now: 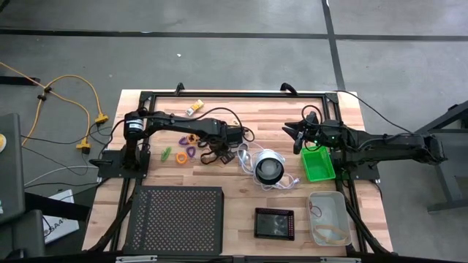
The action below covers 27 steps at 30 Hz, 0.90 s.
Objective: Pick & Place Office Desk Supplies
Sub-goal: Put the black rubberband into the gray bin
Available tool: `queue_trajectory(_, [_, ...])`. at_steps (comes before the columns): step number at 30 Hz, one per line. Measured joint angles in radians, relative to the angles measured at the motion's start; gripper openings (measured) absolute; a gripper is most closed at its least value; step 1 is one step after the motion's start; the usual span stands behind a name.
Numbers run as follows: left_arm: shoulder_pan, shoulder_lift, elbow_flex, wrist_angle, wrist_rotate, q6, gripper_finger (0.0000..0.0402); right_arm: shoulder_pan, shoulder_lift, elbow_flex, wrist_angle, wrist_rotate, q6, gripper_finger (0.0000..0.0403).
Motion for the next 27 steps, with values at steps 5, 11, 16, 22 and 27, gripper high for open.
queue_trajectory(5, [0.0, 0.0, -0.013, 0.002, 0.016, 0.0, 0.0065, 0.0, 0.0, 0.0, 0.0, 0.0, 0.0, 0.0091])
queue_trajectory(11, [0.0, 0.0, -0.015, 0.005, 0.026, 0.0, 0.0022, 0.0, 0.0, 0.0, 0.0, 0.0, 0.0, 0.0091])
queue_trajectory(16, [0.0, 0.0, -0.015, 0.004, 0.025, 0.0, 0.0002, 0.0, 0.0, 0.0, 0.0, 0.0, 0.0, 0.0091])
queue_trajectory(22, [0.0, -0.033, -0.015, -0.003, -0.023, 0.0, 0.0001, 0.0, 0.0, 0.0, 0.0, 0.0, 0.0, 0.0091])
queue_trajectory(27, [-0.004, -0.105, -0.015, -0.012, -0.116, 0.0, 0.0001, 0.0, 0.0, 0.0, 0.0, 0.0, 0.0, 0.0091])
